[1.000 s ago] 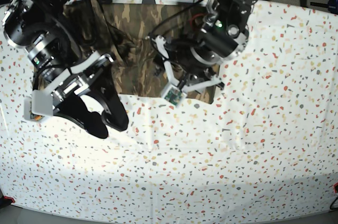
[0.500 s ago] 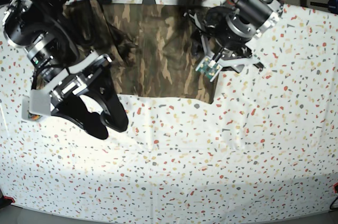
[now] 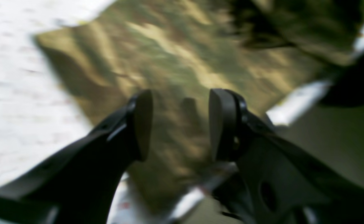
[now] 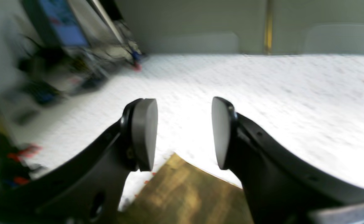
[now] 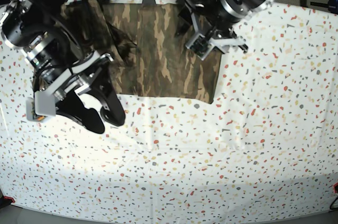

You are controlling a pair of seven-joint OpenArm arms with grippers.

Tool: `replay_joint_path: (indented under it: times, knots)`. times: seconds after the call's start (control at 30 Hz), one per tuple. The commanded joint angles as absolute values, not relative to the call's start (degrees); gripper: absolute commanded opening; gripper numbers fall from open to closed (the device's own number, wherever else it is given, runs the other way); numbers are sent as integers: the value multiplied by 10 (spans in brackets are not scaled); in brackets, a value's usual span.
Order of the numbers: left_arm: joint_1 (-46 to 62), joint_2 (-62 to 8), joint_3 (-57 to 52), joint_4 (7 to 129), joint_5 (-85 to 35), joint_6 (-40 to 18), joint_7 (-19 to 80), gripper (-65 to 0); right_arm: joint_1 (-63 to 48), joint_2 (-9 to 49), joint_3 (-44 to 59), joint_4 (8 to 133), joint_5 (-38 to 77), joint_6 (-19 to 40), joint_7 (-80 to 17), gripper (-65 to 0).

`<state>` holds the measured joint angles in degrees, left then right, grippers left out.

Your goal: Fold the T-shirt properly

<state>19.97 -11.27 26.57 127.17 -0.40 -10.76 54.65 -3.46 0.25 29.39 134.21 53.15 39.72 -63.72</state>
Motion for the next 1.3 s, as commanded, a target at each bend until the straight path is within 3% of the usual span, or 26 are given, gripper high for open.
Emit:
replay_joint_path:
  times: [0.0,0.07,0.2,0.3,0.43,0.67,0.83,1.1,1.27]
  knots:
    - [189,-112,263,1283,18,-105,535,-365,-30,17,303,1350,527,400,-634,-361]
    - [177,-112,263,1283,72,-101,540,-365,-37,45,328,1350,506,400,-644,-361]
    - [148,-114,253,1283,150,-22,582,-365,-45,84,411,1350,460,394,-644,-361]
    - [132,-113,219,1283,145,-15,595,-365,-46,109,485,1336,451,365,-644,-361]
    - [128,-113,183,1283,110,-15,595,-365,-50,162,538,1224,475,360,-657,-361]
    - [128,-113,182,1283,55,-17,583,-365,-48,291,526,931,535,385,-731,-361]
    - [129,-113,182,1283,53,-17,583,-365,-48,346,511,776,577,400,-741,-361]
    - [129,-113,182,1283,53,-17,583,-365,-21,358,432,585,632,400,-736,-361]
    - [129,-113,182,1283,53,-17,583,-365,4,357,418,532,681,400,-753,-361]
